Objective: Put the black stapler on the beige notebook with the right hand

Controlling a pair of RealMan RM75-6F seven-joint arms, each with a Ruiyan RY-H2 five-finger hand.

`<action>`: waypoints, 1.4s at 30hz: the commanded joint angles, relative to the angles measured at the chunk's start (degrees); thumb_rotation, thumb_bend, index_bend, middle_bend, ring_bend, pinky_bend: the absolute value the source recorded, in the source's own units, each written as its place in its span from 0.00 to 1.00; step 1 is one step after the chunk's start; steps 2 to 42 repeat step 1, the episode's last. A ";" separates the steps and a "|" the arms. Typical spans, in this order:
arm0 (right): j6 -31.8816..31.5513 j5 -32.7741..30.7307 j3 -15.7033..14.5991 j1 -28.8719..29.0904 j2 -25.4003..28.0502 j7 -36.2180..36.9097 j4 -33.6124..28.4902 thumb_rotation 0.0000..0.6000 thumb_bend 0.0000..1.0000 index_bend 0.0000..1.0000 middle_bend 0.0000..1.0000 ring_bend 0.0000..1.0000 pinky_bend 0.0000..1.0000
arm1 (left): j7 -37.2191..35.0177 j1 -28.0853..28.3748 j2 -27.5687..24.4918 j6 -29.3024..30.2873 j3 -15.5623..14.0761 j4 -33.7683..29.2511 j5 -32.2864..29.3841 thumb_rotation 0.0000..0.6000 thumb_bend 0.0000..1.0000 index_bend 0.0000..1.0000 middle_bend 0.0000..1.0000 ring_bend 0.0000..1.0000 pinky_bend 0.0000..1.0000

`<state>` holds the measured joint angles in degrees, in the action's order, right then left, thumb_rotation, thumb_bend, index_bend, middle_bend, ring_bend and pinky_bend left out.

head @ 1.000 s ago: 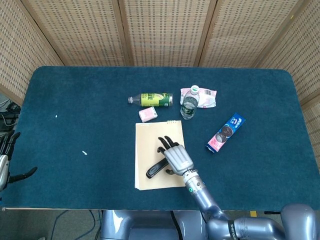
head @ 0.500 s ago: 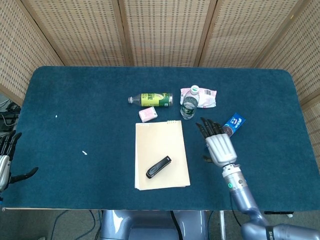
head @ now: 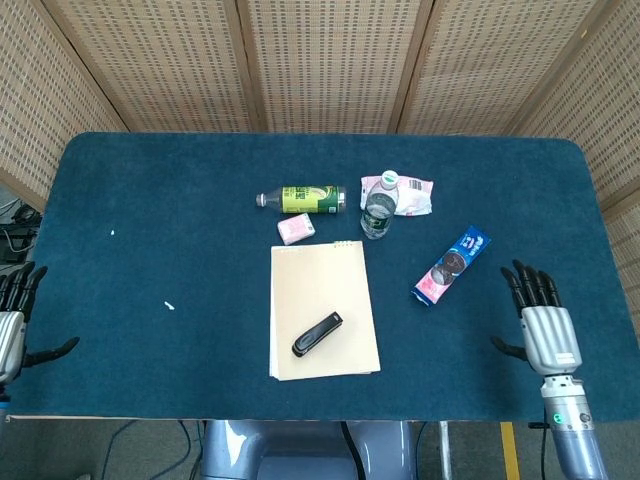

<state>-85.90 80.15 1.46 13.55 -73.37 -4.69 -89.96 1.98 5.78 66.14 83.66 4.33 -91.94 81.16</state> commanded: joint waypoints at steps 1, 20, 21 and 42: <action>-0.53 0.79 -0.17 -1.11 0.07 1.92 1.53 1.00 0.17 0.00 0.00 0.00 0.08 | 0.53 0.04 0.22 0.04 -0.03 -0.04 0.02 1.00 0.02 0.00 0.00 0.00 0.00; -0.53 0.79 -0.17 -1.11 0.07 1.92 1.53 1.00 0.17 0.00 0.00 0.00 0.08 | 0.53 0.04 0.22 0.04 -0.03 -0.04 0.02 1.00 0.02 0.00 0.00 0.00 0.00; -0.53 0.79 -0.17 -1.11 0.07 1.92 1.53 1.00 0.17 0.00 0.00 0.00 0.08 | 0.53 0.04 0.22 0.04 -0.03 -0.04 0.02 1.00 0.02 0.00 0.00 0.00 0.00; -0.53 0.79 -0.17 -1.11 0.07 1.92 1.53 1.00 0.17 0.00 0.00 0.00 0.08 | 0.53 0.04 0.22 0.04 -0.03 -0.04 0.02 1.00 0.02 0.00 0.00 0.00 0.00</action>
